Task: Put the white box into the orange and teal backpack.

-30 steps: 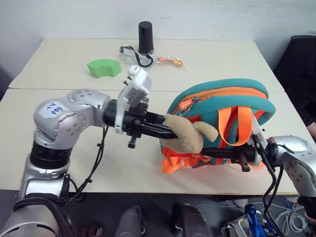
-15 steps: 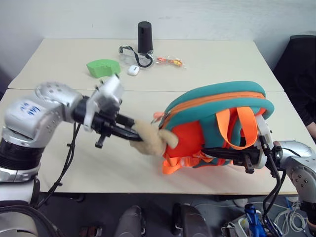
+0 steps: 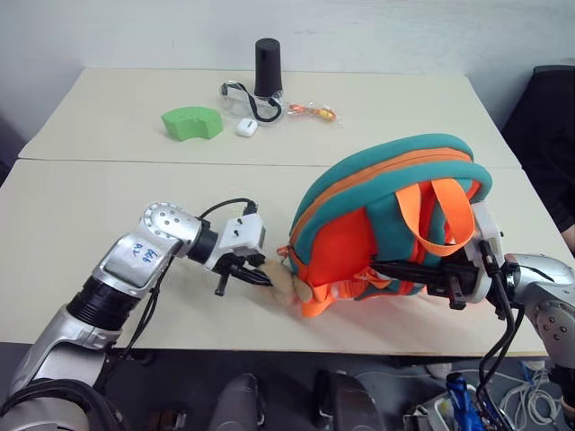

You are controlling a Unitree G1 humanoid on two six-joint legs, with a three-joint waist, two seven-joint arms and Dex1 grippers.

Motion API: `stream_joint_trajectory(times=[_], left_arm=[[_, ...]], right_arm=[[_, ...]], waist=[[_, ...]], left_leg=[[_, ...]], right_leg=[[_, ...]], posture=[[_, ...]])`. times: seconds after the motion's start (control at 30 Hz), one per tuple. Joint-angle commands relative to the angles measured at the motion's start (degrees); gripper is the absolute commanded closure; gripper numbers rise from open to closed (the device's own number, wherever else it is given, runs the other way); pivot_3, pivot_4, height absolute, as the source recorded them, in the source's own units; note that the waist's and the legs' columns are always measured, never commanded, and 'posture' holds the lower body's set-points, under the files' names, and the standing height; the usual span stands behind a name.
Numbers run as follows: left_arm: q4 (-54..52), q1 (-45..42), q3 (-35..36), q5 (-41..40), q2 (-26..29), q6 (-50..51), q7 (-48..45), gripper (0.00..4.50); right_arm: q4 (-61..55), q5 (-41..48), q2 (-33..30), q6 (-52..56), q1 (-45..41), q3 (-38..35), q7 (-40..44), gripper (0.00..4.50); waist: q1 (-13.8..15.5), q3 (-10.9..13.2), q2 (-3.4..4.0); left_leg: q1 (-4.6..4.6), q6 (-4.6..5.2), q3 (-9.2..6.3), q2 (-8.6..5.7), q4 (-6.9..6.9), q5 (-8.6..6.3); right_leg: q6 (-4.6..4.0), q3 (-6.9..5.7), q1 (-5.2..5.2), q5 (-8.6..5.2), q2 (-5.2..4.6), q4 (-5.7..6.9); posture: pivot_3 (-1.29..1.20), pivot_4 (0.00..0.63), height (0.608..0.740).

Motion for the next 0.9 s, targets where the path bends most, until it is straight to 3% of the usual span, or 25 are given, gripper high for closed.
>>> stream_joint_trajectory(times=[0.03,0.07,0.1,0.23,0.47,0.5,0.73,0.9], left_arm=[[1.7,1.4,0.1,1.6,-1.0,-0.2,0.7,3.71],[1.7,1.3,1.0,0.7,-1.2,0.6,0.5,3.71],[1.4,1.0,2.2,-0.8,-1.3,2.2,0.0,3.73],[-0.7,0.5,6.6,-6.7,-0.7,8.4,-2.0,2.53],[-7.2,4.5,15.6,-14.9,6.5,15.7,-4.6,0.21],[-7.8,5.5,17.2,-15.9,8.0,16.3,-4.9,0.01],[-8.5,10.1,31.4,-24.0,18.2,21.9,-7.3,0.01],[-8.0,9.7,36.0,-27.3,19.3,24.6,-4.1,0.01]], right_arm=[[-2.1,1.7,-1.8,0.8,-0.1,-2.5,0.2,4.5],[-2.2,1.1,-2.4,0.9,0.2,-2.5,0.3,4.5],[-2.0,0.5,-3.4,1.5,0.4,-2.4,0.1,3.81],[-1.5,-0.2,-6.7,3.3,1.2,-3.8,-1.0,2.51],[0.5,-0.7,-11.6,3.4,11.8,-18.2,2.2,0.01],[1.2,-1.0,-12.2,3.6,14.1,-21.5,3.5,0.0],[9.6,1.3,-16.0,9.9,22.5,-43.1,10.1,0.0],[10.9,0.0,-14.7,8.7,22.6,-44.8,9.8,0.0]], waist=[[0.0,0.0,0.01],[0.0,0.0,0.01],[0.0,0.0,0.01],[0.0,0.0,0.01],[0.0,0.0,0.01],[0.0,0.0,0.01],[-0.1,0.0,0.03],[-0.1,0.0,0.03]], left_leg=[[0.01,0.0,0.0,0.0,0.0,0.0],[0.02,0.01,0.01,-0.01,0.0,0.0],[0.03,0.02,0.0,-0.01,0.0,0.01],[0.0,0.04,-0.05,-0.01,0.01,0.01],[-0.08,0.02,-0.09,0.01,-0.02,0.0],[-0.05,0.03,-0.08,0.01,-0.01,-0.01],[0.03,0.01,-0.08,0.06,-0.03,-0.04],[0.09,-0.06,-0.08,0.08,-0.06,-0.12]], right_leg=[[0.0,0.0,0.01,0.0,-0.02,0.01],[0.0,0.0,0.01,0.0,-0.02,0.02],[0.0,0.0,0.03,0.0,-0.04,0.02],[0.0,-0.03,0.03,0.0,-0.11,-0.01],[0.01,-0.08,0.02,0.0,-0.08,-0.06],[0.01,-0.07,0.04,0.0,-0.08,-0.07],[0.0,-0.03,0.08,0.0,-0.09,-0.08],[-0.03,0.01,0.11,-0.02,-0.12,-0.1]], posture=[[0.0,0.15,0.74],[0.0,0.15,0.74],[0.0,0.15,0.74],[0.0,0.15,0.74],[0.0,0.15,0.74],[0.0,0.15,0.74],[0.0,0.15,0.74],[0.0,0.15,0.74]])
